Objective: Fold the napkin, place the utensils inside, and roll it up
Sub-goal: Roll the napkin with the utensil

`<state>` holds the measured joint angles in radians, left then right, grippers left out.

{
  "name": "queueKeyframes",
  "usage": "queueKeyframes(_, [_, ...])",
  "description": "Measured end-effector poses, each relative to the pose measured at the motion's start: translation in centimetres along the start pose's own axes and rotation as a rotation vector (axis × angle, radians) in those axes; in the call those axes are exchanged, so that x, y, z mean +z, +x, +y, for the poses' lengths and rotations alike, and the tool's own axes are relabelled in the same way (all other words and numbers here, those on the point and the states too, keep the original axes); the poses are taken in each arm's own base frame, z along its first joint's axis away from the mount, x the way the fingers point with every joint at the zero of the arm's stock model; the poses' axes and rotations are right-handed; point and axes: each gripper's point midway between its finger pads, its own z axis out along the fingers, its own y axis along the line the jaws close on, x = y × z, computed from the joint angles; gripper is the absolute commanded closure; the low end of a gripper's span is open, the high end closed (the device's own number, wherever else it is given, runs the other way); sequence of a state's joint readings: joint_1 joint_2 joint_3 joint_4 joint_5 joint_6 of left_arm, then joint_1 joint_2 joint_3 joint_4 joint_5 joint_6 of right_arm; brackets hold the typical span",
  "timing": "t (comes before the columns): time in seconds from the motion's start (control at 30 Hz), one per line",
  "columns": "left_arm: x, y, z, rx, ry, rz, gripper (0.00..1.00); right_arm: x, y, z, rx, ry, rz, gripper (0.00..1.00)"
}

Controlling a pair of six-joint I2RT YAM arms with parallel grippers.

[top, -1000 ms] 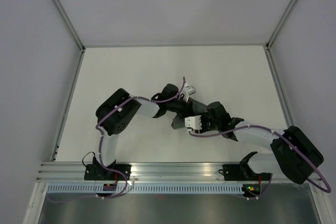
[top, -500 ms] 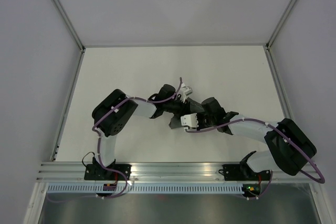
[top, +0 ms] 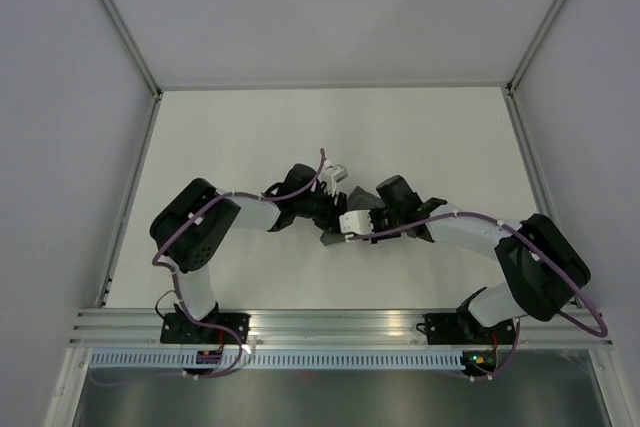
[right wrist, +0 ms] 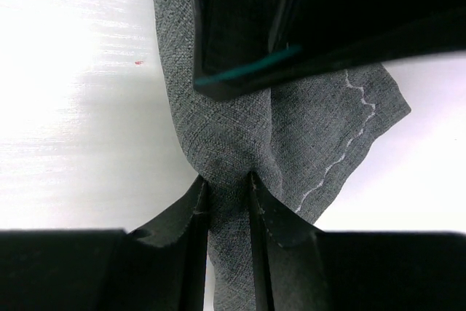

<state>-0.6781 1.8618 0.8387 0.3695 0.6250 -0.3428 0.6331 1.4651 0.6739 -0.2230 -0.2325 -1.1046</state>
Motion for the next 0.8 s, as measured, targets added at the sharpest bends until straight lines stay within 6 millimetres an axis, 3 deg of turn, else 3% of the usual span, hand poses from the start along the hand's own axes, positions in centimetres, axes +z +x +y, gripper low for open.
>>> queueKeyframes(0.17, [-2.7,-0.8,1.1,-0.027,-0.111,-0.093,0.39,-0.1,0.2,-0.2,0.033,-0.049,0.002,0.89])
queueKeyframes(0.3, [-6.3,-3.0,1.7,-0.005,-0.217,-0.243,0.37,-0.4,0.9,-0.4,0.078,-0.104,0.013,0.89])
queueKeyframes(0.53, [-10.8,-7.2,0.2,0.084,-0.304,-0.482,0.36,-0.6,1.6,-0.7,0.158,-0.232,0.019,0.89])
queueKeyframes(0.67, [-12.5,-6.7,-0.7,0.135,-0.346,-0.555,0.35,-0.6,1.7,-0.8,0.201,-0.300,0.009,0.89])
queueKeyframes(0.8, [-12.6,-6.5,-3.0,0.257,-0.372,-0.595,0.35,-0.4,1.8,-1.1,0.258,-0.369,-0.005,0.89])
